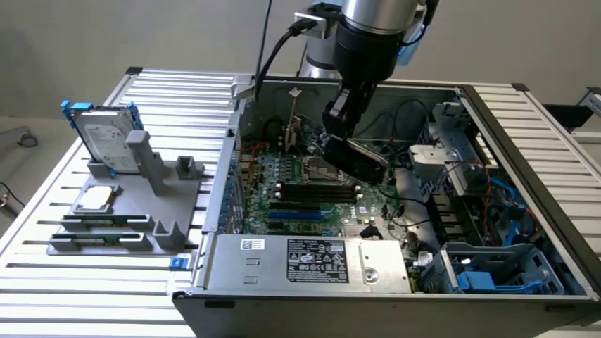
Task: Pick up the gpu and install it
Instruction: 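Insert the gpu into the slot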
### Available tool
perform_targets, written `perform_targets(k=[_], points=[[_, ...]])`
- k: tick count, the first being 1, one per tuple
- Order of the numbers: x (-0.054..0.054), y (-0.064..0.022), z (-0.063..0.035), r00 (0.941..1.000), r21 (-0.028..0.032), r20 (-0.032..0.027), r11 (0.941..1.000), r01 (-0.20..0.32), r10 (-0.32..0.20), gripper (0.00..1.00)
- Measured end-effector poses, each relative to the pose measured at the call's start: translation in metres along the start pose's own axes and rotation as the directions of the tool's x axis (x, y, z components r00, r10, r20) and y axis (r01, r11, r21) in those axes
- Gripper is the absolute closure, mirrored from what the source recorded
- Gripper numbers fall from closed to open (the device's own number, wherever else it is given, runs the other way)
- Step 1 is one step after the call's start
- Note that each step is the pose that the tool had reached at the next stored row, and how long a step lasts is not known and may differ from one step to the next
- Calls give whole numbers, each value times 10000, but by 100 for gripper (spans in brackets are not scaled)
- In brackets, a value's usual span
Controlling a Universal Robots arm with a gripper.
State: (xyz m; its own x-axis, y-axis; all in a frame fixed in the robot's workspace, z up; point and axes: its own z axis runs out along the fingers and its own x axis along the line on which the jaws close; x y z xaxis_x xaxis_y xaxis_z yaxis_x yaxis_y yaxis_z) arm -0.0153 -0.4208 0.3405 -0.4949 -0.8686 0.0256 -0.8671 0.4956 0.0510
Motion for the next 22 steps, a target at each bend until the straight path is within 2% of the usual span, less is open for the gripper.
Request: perform_targets(k=[3,6,8,13,15,22], points=[[0,-1,22,9985,61,-1,9985,544,-544,74],[-1,-2,41,9941,120,-10,9941,1081,-1081,74],[-1,-3,51,9896,150,-18,9895,1441,-1441,74],[8,-8,64,9766,163,-58,9764,2152,-2152,74],[25,-18,69,9735,165,-65,9734,2286,-2286,74],[154,-81,78,9710,189,-64,9708,2390,-2389,74]])
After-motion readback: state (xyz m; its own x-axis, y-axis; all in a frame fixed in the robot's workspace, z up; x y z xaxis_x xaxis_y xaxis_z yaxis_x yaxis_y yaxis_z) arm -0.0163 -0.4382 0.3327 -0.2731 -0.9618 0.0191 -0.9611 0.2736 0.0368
